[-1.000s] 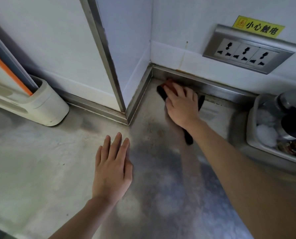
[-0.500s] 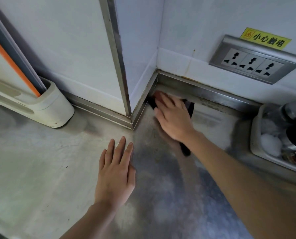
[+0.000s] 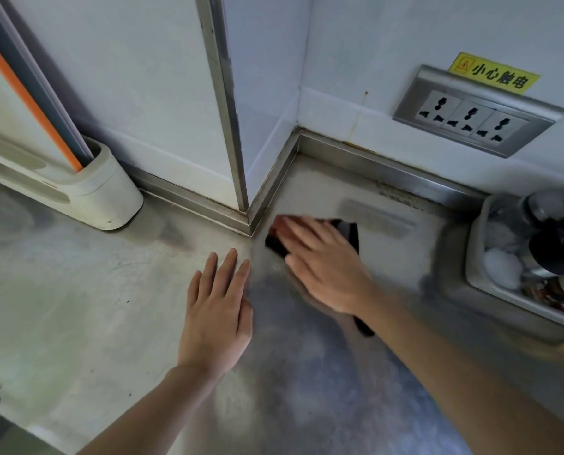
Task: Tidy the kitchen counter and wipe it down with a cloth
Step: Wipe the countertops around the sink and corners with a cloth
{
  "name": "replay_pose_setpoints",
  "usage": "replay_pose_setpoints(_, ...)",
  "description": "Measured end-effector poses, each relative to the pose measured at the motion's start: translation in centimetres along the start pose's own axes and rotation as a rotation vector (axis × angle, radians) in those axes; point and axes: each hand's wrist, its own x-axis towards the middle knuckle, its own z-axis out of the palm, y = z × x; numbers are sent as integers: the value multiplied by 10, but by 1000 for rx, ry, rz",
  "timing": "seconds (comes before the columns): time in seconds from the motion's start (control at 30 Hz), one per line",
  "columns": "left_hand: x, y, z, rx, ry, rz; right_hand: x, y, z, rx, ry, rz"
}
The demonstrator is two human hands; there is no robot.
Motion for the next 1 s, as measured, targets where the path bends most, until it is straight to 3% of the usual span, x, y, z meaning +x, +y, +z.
replay_pose_setpoints(0.1, 0, 0, -1, -17, 17, 1, 3, 7, -1, -24, -41, -15)
replay_pose_setpoints(0.27, 0, -2, 3, -62, 53, 9, 50, 20, 0, 13, 39, 254)
replay_pose_setpoints(0.4, -9, -11, -8, -252, 108, -3, -19, -36, 16, 39, 42, 52)
replay_pose_setpoints(0.5, -37, -27, -20, -89, 112, 20, -74, -68, 20, 66, -50, -102)
replay_pose_setpoints(0.6, -67, -40, -20, -4, 43, -4, -64, -49, 13, -2, -71, -151)
replay_pose_setpoints(0.73, -78, -40, -11, -15, 31, -80, 7, -17, 5, -11, 15, 193)
replay_pose_setpoints(0.8, -76, -39, -10, -33, 49, -84, 19, -31, 7, 36, 50, 269)
replay_pose_setpoints(1.0, -79, -40, -15, -139, 110, -78, -51, -104, 25, 8, -44, -205)
